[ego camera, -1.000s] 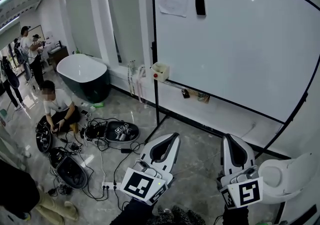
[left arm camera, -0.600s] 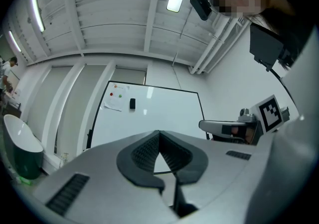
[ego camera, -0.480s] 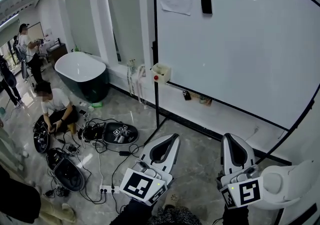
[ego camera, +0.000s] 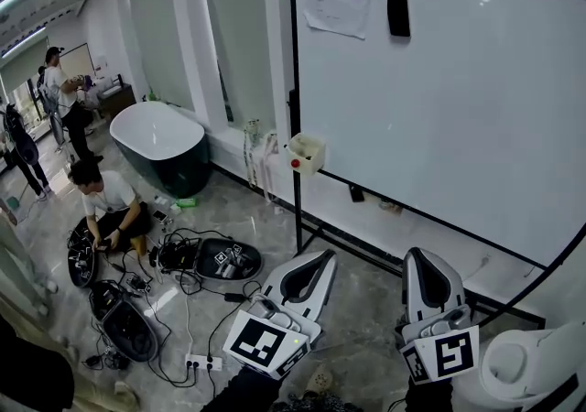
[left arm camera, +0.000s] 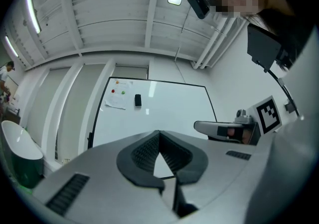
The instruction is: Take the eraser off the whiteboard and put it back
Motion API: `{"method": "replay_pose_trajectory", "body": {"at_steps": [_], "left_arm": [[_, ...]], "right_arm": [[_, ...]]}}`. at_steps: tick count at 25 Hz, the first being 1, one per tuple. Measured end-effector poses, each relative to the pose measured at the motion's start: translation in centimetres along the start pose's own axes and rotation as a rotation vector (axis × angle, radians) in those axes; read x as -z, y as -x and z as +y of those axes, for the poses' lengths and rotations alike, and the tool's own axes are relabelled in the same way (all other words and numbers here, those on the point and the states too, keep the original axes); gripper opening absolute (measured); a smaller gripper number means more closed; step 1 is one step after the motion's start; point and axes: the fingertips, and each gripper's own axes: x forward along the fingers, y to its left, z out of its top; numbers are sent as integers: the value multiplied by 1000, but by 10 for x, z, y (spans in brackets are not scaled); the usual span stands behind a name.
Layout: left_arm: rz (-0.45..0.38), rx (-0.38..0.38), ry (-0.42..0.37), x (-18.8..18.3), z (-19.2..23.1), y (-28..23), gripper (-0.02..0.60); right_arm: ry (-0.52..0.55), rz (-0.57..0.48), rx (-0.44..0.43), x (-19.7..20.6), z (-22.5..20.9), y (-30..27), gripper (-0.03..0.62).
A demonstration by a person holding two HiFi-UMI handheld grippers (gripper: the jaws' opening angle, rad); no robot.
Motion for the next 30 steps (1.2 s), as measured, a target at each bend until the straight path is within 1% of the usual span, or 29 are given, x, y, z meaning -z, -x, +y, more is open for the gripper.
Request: {"method": "replay_pose_trajectory", "body": {"at_steps": [7, 14, 19, 22, 27, 30], "left_arm": [[-5, -12, -16, 2, 45, -57, 6], [-30, 23, -18, 5, 68, -108, 6], [-24, 43, -11, 12, 77, -135, 6], [-10, 52, -14, 17, 84, -147, 6], [-16, 80, -29, 18, 92, -165, 6], [-21, 98, -20, 22, 101, -177, 6]], "right_arm": [[-6, -7, 9, 18, -36, -55, 8], [34, -17, 40, 23, -67, -91, 8], [46, -7, 63, 29, -91, -107, 8], [53, -10, 74, 31, -98, -117, 8], [70, -15, 72, 34, -102, -135, 8], [86, -14, 84, 36, -106, -147, 8]]}}
